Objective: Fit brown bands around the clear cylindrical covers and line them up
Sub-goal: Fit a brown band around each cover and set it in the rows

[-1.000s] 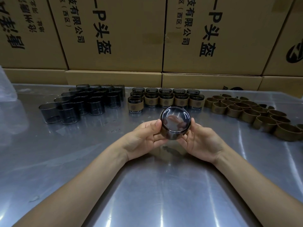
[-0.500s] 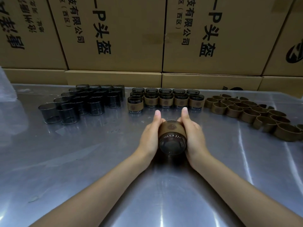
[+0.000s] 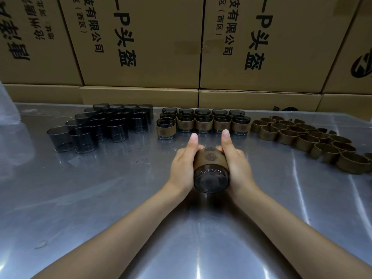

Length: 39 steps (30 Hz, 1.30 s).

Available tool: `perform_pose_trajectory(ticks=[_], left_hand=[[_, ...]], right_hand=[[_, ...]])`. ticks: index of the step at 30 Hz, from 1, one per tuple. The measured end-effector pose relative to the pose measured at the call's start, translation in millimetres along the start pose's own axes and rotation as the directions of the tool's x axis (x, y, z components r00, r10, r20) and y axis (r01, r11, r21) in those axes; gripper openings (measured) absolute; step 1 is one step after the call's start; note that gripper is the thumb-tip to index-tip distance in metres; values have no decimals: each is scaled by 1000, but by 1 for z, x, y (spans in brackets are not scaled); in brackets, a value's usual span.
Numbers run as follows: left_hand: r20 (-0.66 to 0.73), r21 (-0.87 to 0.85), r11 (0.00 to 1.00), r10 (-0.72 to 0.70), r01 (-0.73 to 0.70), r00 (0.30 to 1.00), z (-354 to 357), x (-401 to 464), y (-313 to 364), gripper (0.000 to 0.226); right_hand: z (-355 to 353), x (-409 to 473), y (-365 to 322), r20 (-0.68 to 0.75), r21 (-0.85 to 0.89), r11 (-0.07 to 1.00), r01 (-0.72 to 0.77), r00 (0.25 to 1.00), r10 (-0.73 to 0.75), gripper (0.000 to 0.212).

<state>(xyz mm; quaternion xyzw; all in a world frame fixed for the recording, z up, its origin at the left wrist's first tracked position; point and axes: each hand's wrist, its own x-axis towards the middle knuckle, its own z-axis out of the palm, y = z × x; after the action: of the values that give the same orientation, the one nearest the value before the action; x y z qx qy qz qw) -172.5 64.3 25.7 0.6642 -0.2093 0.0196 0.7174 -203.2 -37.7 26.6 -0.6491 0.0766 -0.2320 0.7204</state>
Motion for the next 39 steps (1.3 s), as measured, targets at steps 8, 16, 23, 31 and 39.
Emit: perform_pose_trajectory(ticks=[8,16,23,31,39], left_hand=[[305,332,869,268,-366,914,-19,8,-11,48],[348,589,649,335,-482,876,-33,30,-30,31],[287,756,503,320,-419,903,-36,75,-46,33],[269,857,357,304,-371,914,-35,116,-56,48],[198,894,318,349,-315,916,-41,125,-61,49]], right_hand=[[-7,7,10,-31,-301,897,323,937,-348,56],[-10,16,19,58,-506,802,318,940,-336,31],[-13,25,25,-30,-446,889,105,991,-133,32],[-14,30,31,-31,-445,894,49,997,-70,33],[-14,28,29,-13,-449,892,54,998,-67,30]])
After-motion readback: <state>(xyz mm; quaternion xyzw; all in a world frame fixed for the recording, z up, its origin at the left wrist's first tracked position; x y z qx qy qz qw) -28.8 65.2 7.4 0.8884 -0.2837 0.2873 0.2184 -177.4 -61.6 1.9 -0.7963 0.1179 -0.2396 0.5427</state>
